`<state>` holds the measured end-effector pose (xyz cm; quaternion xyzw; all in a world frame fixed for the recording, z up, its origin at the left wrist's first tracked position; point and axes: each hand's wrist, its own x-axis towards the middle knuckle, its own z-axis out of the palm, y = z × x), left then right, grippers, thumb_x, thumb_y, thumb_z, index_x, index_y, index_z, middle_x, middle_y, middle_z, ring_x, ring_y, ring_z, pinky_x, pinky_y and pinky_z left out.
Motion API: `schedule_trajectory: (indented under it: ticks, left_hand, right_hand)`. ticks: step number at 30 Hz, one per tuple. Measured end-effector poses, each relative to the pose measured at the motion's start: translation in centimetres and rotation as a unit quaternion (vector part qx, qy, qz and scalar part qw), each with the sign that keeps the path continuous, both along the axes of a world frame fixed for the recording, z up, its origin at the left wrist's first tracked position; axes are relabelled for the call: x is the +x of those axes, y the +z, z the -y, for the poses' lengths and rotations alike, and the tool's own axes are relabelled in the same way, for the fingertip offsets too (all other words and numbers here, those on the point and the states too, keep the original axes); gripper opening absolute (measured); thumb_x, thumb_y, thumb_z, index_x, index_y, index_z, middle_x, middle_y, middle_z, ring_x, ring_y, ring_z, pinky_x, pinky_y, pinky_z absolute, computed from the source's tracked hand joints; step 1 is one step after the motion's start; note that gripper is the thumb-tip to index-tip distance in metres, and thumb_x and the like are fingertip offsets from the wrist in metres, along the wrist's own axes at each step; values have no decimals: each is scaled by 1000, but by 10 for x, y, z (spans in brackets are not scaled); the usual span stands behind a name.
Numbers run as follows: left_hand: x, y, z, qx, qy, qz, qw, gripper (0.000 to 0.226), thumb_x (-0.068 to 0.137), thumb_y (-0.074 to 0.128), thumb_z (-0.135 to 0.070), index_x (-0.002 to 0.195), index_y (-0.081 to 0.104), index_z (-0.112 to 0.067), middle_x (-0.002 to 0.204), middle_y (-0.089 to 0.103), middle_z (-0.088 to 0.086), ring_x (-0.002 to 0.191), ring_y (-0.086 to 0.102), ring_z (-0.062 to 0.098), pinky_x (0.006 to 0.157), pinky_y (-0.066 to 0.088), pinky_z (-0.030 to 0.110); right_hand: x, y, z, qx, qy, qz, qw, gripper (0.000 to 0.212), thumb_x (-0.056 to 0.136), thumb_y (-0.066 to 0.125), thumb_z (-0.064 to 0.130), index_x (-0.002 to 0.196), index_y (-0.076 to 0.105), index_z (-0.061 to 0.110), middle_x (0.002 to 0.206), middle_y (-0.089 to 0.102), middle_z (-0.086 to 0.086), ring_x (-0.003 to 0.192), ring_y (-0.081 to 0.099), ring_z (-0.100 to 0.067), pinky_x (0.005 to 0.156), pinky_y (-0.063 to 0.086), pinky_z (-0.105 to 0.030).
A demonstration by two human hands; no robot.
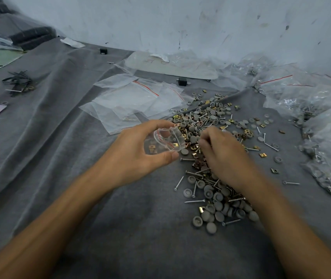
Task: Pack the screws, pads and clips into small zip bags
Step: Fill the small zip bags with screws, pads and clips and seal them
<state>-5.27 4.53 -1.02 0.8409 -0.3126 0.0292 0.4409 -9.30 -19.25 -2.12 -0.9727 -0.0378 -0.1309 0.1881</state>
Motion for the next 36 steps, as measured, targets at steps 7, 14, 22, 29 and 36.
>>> schedule_trajectory:
  ticks: [7,14,22,29,36]
  left_hand:
    - [-4,2,3,6,1,4,1000,54,79,83,-45,127,57,-44,123,67,-19,118,58,-4,107,46,33]
    - [-4,1,6,22,-3,7,1000,58,79,81,-46,132,58,-39,127,63,-22,122,54,-6,109,44,32]
    - [-4,-1,8,32,-9,7,999,63,76,75,-55,134,59,-36,129,63,-21,124,55,0,108,45,40]
    - [-4,1,7,27,-5,9,1000,58,79,82,-47,132,59,-37,126,63,-23,121,55,-6,108,44,31]
    - [-5,1,7,30,-3,4,1000,64,74,74,-58,133,57,-40,127,63,-23,122,55,-4,109,45,35]
  right_hand:
    - [-3,10,17,212,-33,25,976,8,103,55,26,95,60,27,75,63,2,64,53,-4,60,45,-35]
    - [-15,21,-2,437,108,-10,893,16,92,72,10,95,78,25,75,69,6,70,62,-7,66,53,-20]
    - [-16,14,-23,397,121,-13,910,14,92,73,10,96,78,22,83,72,-10,72,59,-16,64,50,-36]
    - [-14,16,-20,455,113,22,883,18,88,72,21,95,79,36,83,76,3,76,71,-10,72,57,-22]
    - [-14,10,-14,310,55,42,948,11,102,57,34,103,68,35,81,59,9,80,59,-18,76,56,-54]
